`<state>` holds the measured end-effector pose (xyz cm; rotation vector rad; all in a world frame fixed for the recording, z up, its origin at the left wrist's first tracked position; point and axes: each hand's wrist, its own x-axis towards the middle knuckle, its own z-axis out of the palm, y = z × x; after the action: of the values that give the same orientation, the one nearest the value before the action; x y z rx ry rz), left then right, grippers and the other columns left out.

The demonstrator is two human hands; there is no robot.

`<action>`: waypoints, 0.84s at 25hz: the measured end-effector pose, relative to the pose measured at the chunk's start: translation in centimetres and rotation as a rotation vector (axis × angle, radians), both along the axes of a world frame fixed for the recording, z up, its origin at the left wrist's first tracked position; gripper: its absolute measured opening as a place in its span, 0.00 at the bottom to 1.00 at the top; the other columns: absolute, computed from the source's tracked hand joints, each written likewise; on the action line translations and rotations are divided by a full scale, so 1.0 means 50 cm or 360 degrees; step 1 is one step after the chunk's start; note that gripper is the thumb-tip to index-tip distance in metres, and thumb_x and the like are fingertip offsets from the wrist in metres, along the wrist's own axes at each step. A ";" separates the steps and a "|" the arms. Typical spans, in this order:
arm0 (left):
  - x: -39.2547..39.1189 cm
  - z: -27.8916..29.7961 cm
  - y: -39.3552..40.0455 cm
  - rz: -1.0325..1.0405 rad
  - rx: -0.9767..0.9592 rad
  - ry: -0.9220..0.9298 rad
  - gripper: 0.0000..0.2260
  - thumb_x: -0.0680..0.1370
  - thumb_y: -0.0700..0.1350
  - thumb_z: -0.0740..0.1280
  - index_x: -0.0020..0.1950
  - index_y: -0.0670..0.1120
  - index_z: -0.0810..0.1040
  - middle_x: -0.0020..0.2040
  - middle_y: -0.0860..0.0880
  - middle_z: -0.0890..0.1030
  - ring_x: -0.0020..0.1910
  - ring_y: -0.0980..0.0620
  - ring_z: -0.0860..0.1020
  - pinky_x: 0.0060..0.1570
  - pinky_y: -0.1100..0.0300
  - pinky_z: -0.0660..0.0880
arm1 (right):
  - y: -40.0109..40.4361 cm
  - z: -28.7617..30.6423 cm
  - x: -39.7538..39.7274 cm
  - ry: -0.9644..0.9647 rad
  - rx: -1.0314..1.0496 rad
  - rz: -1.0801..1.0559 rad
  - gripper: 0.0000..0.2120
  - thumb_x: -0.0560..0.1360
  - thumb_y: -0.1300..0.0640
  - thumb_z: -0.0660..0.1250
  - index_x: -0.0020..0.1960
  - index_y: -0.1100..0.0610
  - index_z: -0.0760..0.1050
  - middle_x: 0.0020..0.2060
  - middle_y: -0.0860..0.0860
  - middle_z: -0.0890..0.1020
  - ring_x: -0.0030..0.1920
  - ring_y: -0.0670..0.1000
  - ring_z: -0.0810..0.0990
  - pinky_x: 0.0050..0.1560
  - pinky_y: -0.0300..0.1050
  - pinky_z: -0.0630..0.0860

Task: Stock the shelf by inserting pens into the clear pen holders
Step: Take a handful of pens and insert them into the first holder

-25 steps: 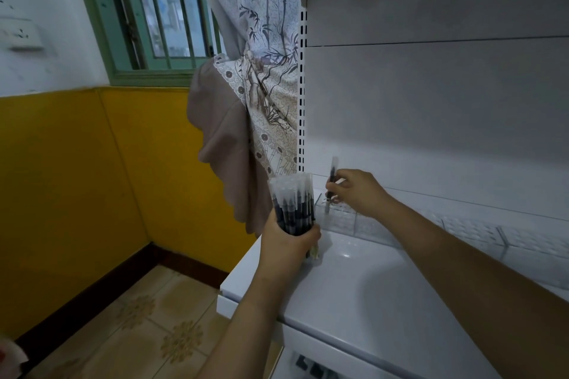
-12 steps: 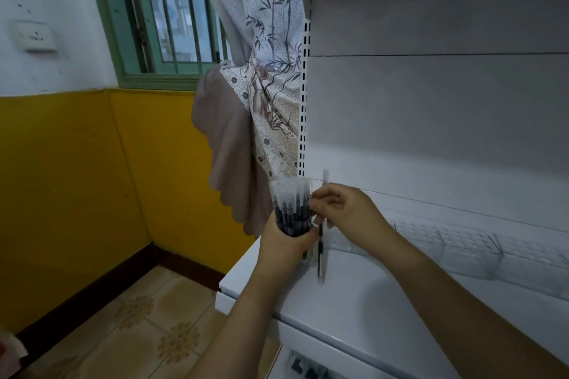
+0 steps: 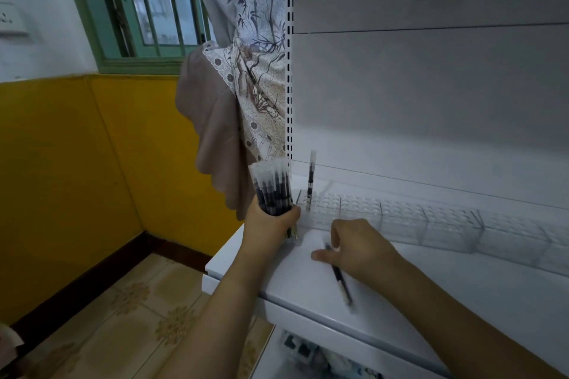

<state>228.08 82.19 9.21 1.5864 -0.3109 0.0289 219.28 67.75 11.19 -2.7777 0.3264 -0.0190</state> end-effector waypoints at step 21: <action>0.004 0.001 0.001 -0.0101 -0.0026 -0.0037 0.22 0.73 0.40 0.74 0.59 0.56 0.68 0.46 0.64 0.74 0.44 0.65 0.74 0.41 0.75 0.72 | -0.022 0.126 0.128 -0.1250 0.0572 0.0058 0.07 0.81 0.60 0.64 0.48 0.62 0.77 0.37 0.50 0.82 0.34 0.40 0.83 0.40 0.32 0.80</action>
<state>228.26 82.23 9.27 1.5600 -0.3781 0.0011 225.66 66.64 17.47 -2.2017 0.0589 -0.9117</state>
